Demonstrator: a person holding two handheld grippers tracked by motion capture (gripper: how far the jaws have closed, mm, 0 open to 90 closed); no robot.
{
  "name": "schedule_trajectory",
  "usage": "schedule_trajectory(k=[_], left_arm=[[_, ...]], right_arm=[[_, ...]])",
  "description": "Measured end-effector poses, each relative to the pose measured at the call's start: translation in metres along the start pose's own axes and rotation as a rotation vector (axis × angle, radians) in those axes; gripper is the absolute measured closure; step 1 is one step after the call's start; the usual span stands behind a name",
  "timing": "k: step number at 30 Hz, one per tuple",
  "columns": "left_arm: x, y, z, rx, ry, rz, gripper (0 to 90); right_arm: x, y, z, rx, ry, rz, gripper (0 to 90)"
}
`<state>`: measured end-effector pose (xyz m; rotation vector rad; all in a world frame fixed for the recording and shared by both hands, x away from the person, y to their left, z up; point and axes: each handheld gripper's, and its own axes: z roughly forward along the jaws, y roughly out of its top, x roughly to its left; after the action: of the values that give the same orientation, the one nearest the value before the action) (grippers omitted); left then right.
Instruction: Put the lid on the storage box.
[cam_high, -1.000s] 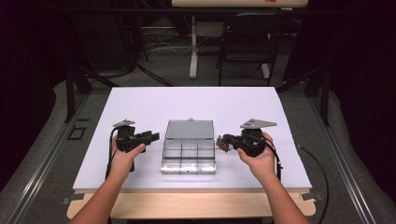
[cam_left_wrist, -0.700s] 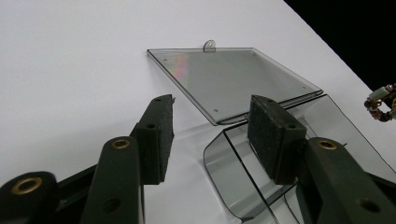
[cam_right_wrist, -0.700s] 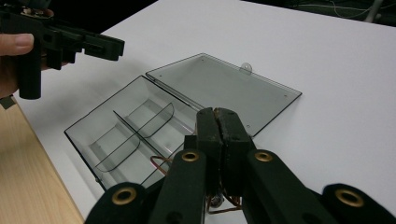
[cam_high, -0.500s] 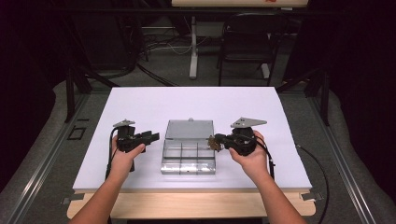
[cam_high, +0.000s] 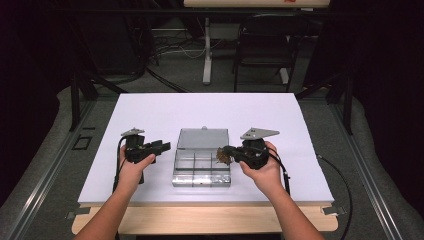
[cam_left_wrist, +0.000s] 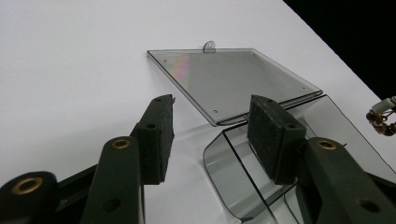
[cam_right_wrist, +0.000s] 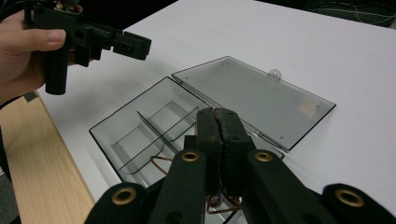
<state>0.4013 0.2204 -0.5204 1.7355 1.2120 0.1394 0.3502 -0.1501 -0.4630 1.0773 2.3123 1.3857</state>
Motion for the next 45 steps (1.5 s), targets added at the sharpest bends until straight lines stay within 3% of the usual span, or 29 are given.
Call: schedule_trajectory(k=[15, 45], left_arm=[[0.000, 0.000, 0.000, 0.001, 0.000, 0.002, 50.9], [0.000, 0.000, 0.000, 0.003, 0.001, -0.001, 51.1]], right_arm=[[0.009, -0.014, 0.008, 0.022, 0.029, 0.000, 88.8], [0.010, -0.039, 0.026, 0.088, 0.043, 0.023, 88.7]])
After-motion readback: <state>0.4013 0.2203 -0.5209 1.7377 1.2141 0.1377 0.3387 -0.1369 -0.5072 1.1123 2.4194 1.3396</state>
